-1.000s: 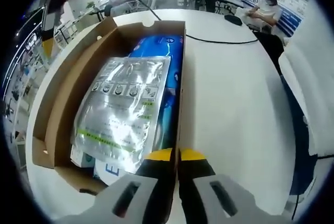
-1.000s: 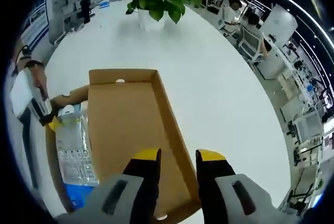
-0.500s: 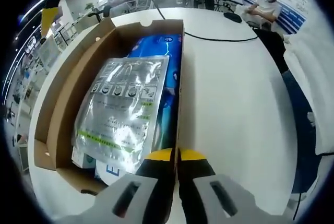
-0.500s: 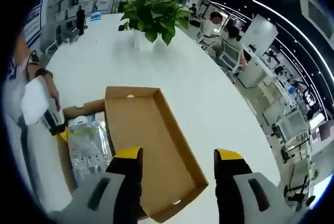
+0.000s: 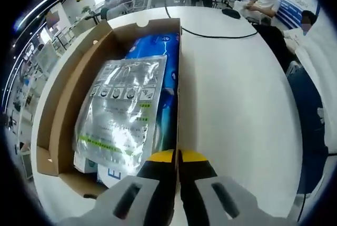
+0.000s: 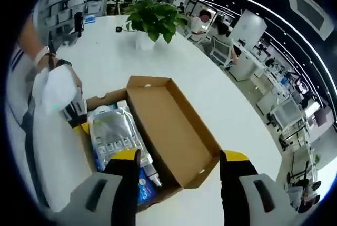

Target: Operate the shoe box by opening the lid, removing the specified soft item, and placing it in the target area until the item is outside and the box remains undamaged.

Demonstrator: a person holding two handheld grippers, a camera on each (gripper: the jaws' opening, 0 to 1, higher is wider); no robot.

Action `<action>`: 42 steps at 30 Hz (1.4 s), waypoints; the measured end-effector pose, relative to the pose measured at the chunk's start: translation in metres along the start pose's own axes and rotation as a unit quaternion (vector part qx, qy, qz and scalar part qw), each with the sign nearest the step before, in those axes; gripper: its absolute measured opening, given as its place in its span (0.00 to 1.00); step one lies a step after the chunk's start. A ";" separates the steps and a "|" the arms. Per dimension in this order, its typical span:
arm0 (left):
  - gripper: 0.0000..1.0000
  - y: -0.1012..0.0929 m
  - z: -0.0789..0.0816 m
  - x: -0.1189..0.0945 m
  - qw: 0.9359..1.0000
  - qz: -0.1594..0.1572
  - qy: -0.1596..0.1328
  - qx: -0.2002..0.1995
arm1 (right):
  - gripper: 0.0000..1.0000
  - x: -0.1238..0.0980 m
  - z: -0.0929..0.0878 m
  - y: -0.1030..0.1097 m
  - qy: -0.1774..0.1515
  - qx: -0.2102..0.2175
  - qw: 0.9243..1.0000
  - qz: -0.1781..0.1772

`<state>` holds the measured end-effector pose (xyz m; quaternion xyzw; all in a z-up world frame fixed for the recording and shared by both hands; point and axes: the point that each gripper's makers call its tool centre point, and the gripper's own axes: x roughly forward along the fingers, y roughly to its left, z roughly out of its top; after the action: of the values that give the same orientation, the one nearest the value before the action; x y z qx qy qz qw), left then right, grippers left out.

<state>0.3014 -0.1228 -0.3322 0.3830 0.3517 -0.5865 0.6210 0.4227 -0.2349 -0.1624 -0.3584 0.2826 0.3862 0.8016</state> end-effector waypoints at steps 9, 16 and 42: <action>0.01 0.000 -0.003 0.000 1.000 -0.004 -0.006 -0.008 | 0.66 0.008 -0.015 0.028 0.007 -0.016 1.000 0.019; 0.01 -0.001 -0.002 0.001 1.000 0.000 -0.004 -0.016 | 0.73 0.012 -0.018 0.049 -0.011 -0.059 0.997 0.039; 0.01 -0.001 0.000 0.001 1.000 0.002 0.001 -0.018 | 0.80 0.069 -0.030 0.092 0.001 -0.176 0.977 0.125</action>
<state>0.3009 -0.1231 -0.3333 0.3726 0.3620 -0.5788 0.6286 0.3795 -0.1885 -0.2631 -0.4560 0.2532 0.5264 0.6715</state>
